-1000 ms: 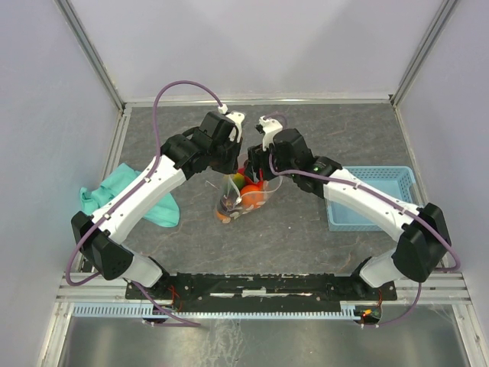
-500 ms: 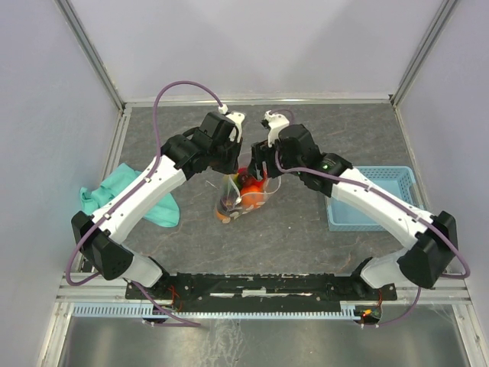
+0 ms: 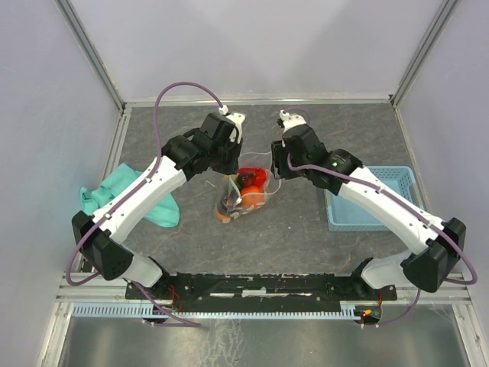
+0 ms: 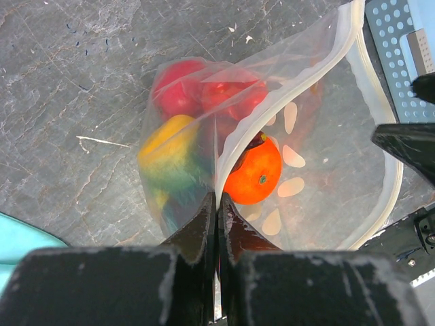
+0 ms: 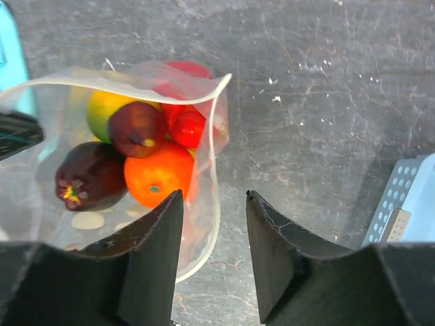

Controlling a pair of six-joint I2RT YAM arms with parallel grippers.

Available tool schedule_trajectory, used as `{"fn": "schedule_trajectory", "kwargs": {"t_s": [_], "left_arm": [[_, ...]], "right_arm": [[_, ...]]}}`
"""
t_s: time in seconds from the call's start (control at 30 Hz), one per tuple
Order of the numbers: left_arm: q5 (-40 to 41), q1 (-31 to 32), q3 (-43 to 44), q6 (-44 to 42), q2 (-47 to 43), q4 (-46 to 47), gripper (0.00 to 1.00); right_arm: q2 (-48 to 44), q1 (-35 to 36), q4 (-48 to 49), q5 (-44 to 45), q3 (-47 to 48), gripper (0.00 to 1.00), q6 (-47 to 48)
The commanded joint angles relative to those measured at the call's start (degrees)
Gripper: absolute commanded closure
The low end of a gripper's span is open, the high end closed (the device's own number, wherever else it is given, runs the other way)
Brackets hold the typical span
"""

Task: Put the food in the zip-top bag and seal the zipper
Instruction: Place the fake fruit in the zipper food storage bag, then zip the zipper food storage bag at the center of the board.

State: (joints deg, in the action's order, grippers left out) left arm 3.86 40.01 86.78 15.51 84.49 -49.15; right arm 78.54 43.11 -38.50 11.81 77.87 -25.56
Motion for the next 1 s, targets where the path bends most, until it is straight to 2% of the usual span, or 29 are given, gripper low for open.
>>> {"fn": "schedule_trajectory", "kwargs": {"t_s": [0.0, 0.2, 0.27, 0.37, 0.4, 0.8, 0.97], "left_arm": [[-1.1, 0.1, -0.1, -0.1, -2.1, 2.6, 0.97], [-3.3, 0.2, -0.5, -0.6, -2.8, 4.0, 0.97], [-4.6, 0.2, -0.7, -0.6, -2.9, 4.8, 0.97], [-6.0, 0.4, -0.3, -0.8, -2.8, 5.5, 0.97], [-6.3, 0.5, -0.2, -0.9, -2.7, 5.7, 0.97], [-7.9, 4.6, 5.1, -1.1, 1.0, 9.5, 0.97], [-7.1, 5.7, 8.2, -1.6, 3.1, 10.4, 0.88]], "right_arm": [[3.0, 0.1, -2.3, 3.9, 1.6, 0.52, -3.6], [4.3, 0.1, -3.0, 1.6, 2.3, 0.66, -5.7], [4.2, 0.1, -3.6, 1.7, 2.6, 0.74, -6.2], [4.3, 0.1, -5.8, 1.8, 4.1, 0.96, -7.2], [4.1, 0.1, -6.5, 1.9, 4.6, 0.98, -7.8], [-0.4, 0.1, -16.0, 8.3, 8.2, 0.98, -19.9], [-3.3, 0.0, -19.5, 12.2, 7.3, 0.98, -25.2]]}}
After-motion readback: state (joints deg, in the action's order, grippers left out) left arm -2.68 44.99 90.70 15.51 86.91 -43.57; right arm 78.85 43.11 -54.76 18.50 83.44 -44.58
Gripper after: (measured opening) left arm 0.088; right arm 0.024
